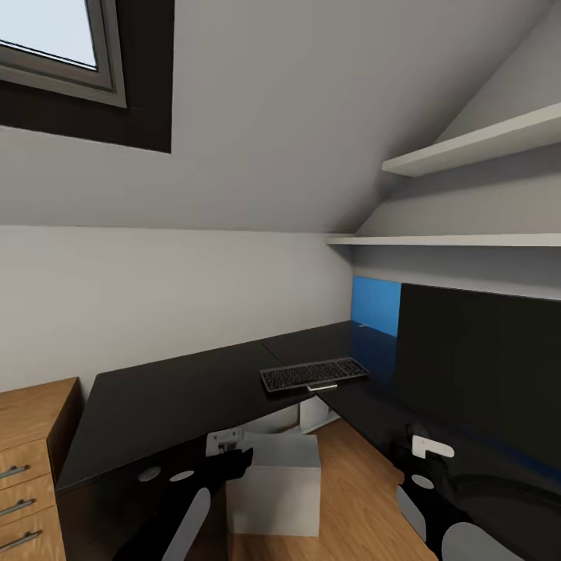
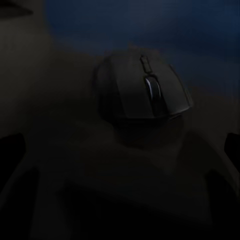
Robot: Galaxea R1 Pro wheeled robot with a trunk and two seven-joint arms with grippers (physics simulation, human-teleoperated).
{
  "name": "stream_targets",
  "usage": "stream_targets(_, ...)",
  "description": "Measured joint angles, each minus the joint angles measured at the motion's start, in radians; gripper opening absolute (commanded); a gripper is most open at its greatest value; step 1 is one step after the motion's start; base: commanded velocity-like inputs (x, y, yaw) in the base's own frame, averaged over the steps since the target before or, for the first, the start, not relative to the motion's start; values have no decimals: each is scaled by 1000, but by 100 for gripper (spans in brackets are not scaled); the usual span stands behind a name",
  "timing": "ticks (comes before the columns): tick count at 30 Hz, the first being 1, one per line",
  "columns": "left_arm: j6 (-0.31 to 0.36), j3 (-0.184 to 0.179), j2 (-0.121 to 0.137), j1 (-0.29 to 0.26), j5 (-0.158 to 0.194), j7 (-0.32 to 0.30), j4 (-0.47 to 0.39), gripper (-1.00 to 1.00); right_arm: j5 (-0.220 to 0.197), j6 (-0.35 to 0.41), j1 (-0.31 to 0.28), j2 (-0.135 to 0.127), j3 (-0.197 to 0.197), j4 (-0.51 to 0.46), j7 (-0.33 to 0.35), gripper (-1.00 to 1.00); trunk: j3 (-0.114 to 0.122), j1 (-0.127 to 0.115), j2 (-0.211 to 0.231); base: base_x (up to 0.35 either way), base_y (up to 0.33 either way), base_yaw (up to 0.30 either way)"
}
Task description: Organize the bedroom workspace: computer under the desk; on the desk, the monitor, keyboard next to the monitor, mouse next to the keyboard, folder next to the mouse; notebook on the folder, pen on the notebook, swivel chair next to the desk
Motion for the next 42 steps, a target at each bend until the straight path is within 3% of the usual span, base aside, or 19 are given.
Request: stream_targets(42, 0, -1, 2, 0, 0, 0, 18, 100, 0, 0, 0, 0, 0, -1, 0, 100, 0, 0, 0, 21, -29, 0)
